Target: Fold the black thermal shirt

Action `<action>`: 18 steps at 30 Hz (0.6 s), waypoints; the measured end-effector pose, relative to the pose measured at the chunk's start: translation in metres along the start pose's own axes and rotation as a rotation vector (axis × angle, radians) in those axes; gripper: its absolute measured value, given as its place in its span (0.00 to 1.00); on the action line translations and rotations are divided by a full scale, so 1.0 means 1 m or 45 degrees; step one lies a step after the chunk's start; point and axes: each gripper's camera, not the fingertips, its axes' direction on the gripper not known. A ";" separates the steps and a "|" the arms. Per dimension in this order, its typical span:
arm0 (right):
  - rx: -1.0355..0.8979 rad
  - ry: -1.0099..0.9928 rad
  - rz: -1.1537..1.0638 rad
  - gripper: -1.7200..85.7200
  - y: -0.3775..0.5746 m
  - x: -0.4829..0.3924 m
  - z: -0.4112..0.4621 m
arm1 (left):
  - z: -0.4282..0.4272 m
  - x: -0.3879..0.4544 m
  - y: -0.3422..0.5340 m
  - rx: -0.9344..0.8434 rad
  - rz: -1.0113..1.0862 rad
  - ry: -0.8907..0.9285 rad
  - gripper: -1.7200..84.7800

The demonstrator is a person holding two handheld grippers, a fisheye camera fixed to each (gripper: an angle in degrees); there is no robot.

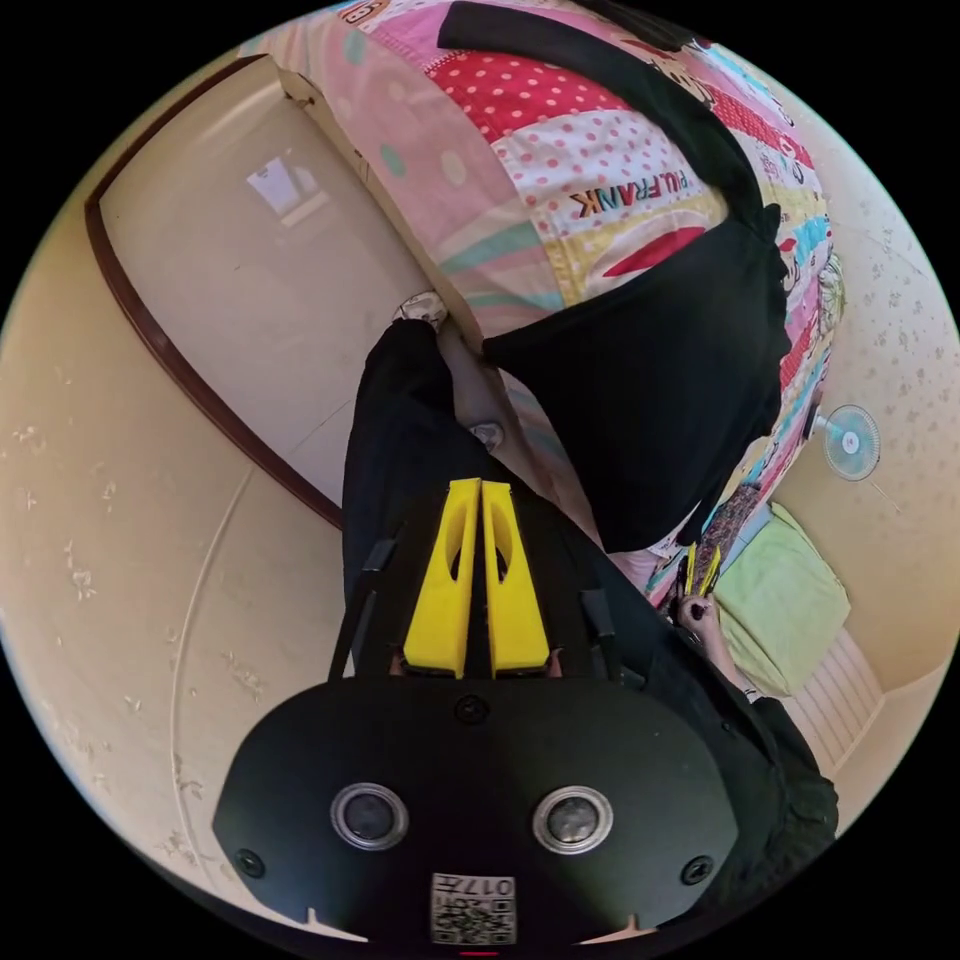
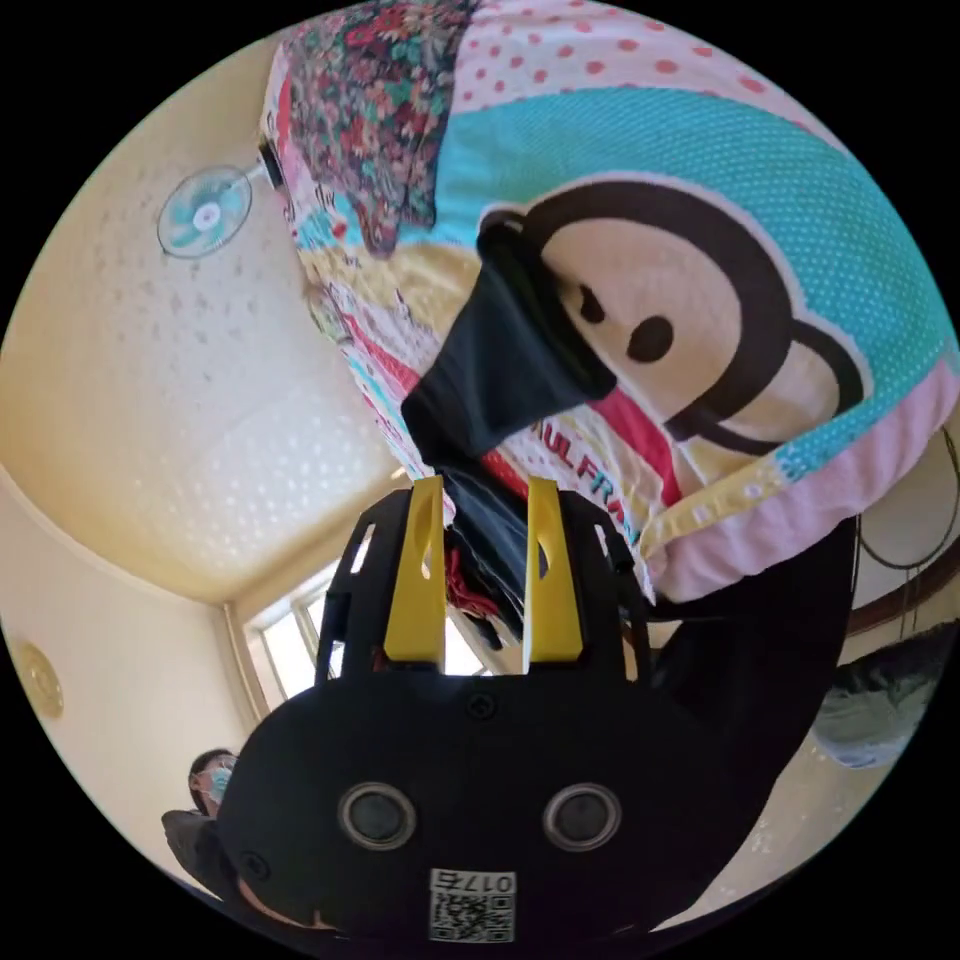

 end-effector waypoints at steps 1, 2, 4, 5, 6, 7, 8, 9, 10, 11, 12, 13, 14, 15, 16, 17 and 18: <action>0.041 -0.020 0.026 0.17 -0.002 0.003 -0.005 | -0.002 0.001 0.003 0.006 -0.006 0.023 0.01; 0.106 -0.034 0.076 0.17 -0.004 0.009 -0.013 | -0.005 0.003 0.006 0.014 -0.010 0.032 0.01; 0.172 -0.029 0.137 0.18 -0.002 0.018 -0.020 | -0.007 0.007 0.008 0.014 -0.011 0.013 0.01; 0.208 -0.057 0.154 0.19 0.001 0.024 -0.022 | -0.008 0.011 0.009 0.000 -0.002 -0.018 0.01; 0.224 -0.118 0.166 0.19 0.003 0.031 -0.022 | -0.008 0.014 0.009 -0.010 0.001 -0.036 0.01; 0.240 -0.152 0.167 0.19 0.005 0.034 -0.022 | -0.008 0.018 0.009 -0.029 0.009 -0.074 0.01; 0.274 -0.216 0.169 0.18 0.008 0.039 -0.022 | -0.008 0.024 0.009 -0.046 0.024 -0.106 0.01; 0.306 -0.247 0.168 0.17 0.011 0.042 -0.022 | -0.009 0.027 0.009 -0.052 0.035 -0.119 0.01; 0.318 -0.253 0.167 0.17 0.011 0.042 -0.022 | -0.010 0.035 0.010 -0.061 0.069 -0.150 0.01; 0.349 -0.250 0.167 0.17 0.012 0.041 -0.023 | -0.011 0.043 0.010 -0.073 0.106 -0.195 0.01; 0.379 -0.258 0.170 0.16 0.011 0.040 -0.024 | -0.012 0.047 0.010 -0.081 0.122 -0.223 0.01; 0.391 -0.270 0.173 0.16 0.010 0.040 -0.024 | -0.012 0.054 0.009 -0.103 0.149 -0.287 0.01; 0.409 -0.295 0.186 0.16 0.008 0.040 -0.022 | -0.013 0.061 0.007 -0.126 0.173 -0.349 0.01; 0.418 -0.331 0.206 0.16 0.007 0.042 -0.020 | -0.013 0.064 0.006 -0.136 0.186 -0.378 0.01; 0.420 -0.355 0.213 0.15 0.006 0.042 -0.020 | -0.013 0.070 0.004 -0.150 0.211 -0.428 0.01; 0.413 -0.400 0.241 0.13 0.006 0.045 -0.018 | -0.015 0.076 0.001 -0.150 0.226 -0.471 0.01; 0.394 -0.491 0.220 0.11 0.007 0.045 -0.018 | -0.016 0.079 -0.001 -0.148 0.230 -0.486 0.01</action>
